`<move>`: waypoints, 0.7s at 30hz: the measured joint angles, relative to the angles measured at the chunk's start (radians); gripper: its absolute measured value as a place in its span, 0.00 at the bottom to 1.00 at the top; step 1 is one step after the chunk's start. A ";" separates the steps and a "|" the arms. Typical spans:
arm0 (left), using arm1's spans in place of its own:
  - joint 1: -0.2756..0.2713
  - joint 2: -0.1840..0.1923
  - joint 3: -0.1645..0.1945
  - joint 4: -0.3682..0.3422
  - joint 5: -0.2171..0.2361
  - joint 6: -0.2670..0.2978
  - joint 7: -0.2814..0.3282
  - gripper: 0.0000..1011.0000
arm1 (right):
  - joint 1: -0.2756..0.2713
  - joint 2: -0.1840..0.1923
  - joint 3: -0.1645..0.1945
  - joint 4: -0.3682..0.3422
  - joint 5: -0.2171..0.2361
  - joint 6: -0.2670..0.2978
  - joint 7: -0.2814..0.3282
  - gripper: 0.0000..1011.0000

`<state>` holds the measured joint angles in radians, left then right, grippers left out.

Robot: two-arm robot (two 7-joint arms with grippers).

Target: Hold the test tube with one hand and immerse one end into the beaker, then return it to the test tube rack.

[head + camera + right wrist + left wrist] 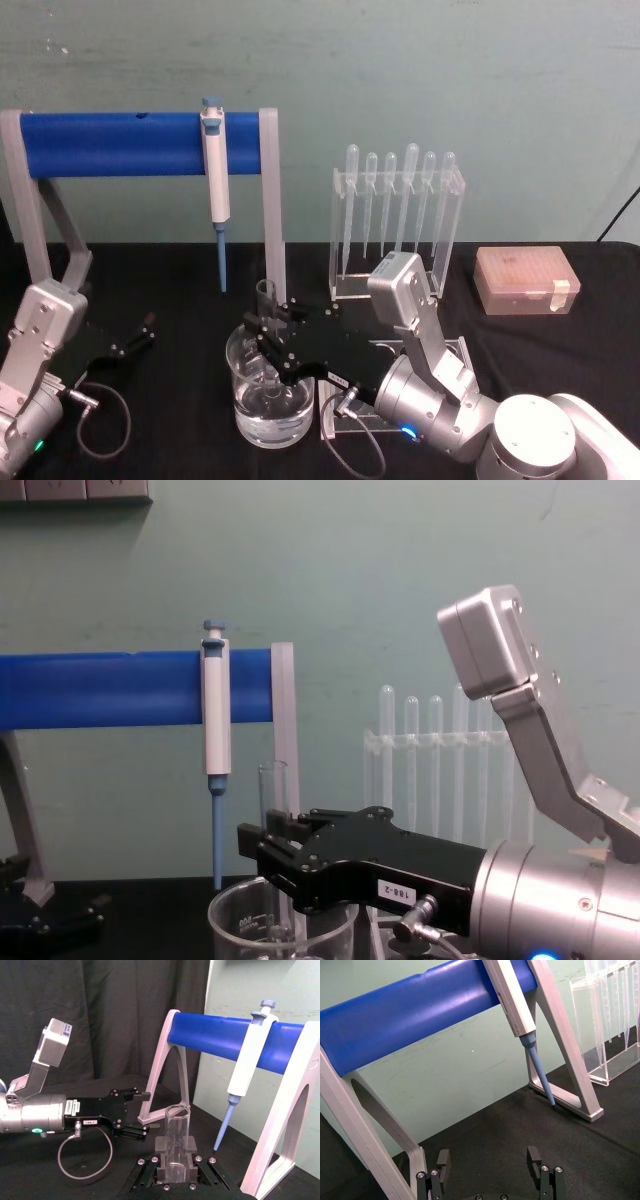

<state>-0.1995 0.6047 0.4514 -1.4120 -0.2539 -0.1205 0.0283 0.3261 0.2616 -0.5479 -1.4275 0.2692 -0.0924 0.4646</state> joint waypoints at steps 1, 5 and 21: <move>0.000 0.000 0.000 0.000 0.000 0.000 0.000 0.99 | 0.000 0.000 0.000 0.000 0.000 0.000 0.000 0.22; 0.000 0.000 0.000 0.000 0.000 0.000 0.000 0.99 | 0.000 0.000 0.000 0.000 0.000 0.000 0.000 0.22; 0.000 0.000 0.000 0.000 0.000 0.000 0.000 0.99 | 0.000 0.000 0.000 0.000 0.000 0.000 0.000 0.22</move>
<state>-0.1996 0.6047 0.4514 -1.4120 -0.2539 -0.1206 0.0283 0.3261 0.2616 -0.5478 -1.4275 0.2693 -0.0924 0.4646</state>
